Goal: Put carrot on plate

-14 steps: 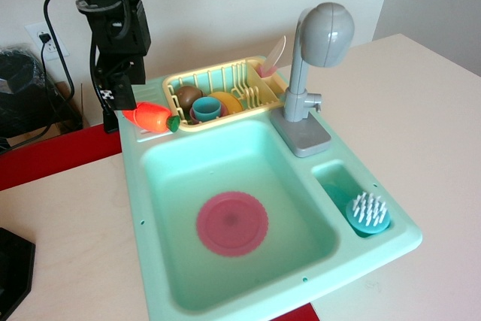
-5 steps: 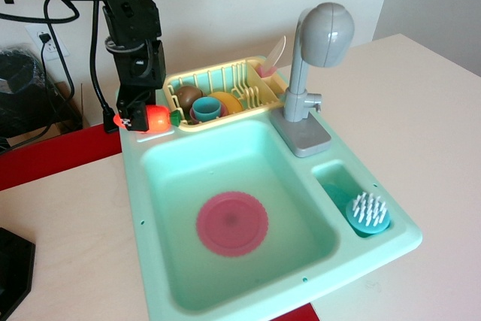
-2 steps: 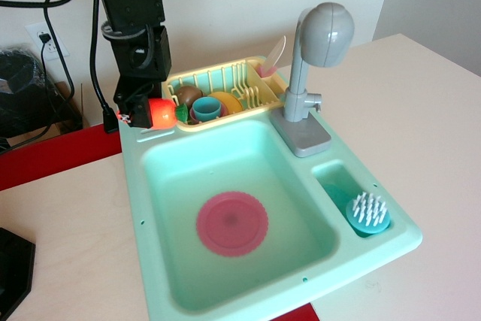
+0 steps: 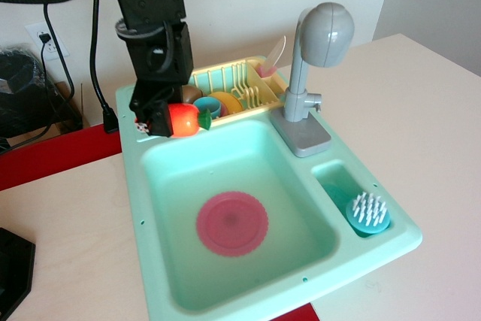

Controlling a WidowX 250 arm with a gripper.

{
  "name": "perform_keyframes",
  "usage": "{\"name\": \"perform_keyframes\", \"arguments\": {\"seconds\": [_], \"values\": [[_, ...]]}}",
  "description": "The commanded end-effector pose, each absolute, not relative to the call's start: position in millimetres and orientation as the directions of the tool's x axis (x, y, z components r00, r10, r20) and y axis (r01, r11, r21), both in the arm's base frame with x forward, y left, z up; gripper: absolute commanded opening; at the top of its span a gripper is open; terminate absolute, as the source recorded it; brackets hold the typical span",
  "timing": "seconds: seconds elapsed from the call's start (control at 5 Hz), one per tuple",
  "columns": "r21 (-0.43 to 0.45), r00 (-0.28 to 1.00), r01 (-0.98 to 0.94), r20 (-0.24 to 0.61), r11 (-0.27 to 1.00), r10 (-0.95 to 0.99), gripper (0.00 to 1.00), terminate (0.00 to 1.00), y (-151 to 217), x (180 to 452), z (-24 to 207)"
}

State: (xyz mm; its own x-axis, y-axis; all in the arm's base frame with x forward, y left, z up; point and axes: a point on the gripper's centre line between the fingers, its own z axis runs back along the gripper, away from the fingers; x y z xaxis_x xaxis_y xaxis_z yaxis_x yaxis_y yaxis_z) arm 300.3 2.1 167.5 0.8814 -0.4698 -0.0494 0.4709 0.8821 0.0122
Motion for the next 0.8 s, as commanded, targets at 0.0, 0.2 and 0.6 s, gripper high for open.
{"name": "perform_keyframes", "arguments": {"seconds": [0.0, 0.2, 0.6], "values": [[0.010, 0.878, 0.478, -0.028, 0.878, -0.478, 0.00, 0.00, -18, 318, 160], [-0.005, 0.883, 0.467, -0.046, 0.884, -0.466, 0.00, 0.00, -19, 325, 142], [-0.033, 0.878, 0.475, -0.043, 0.879, -0.476, 0.00, 0.00, -23, 332, 126]]}}
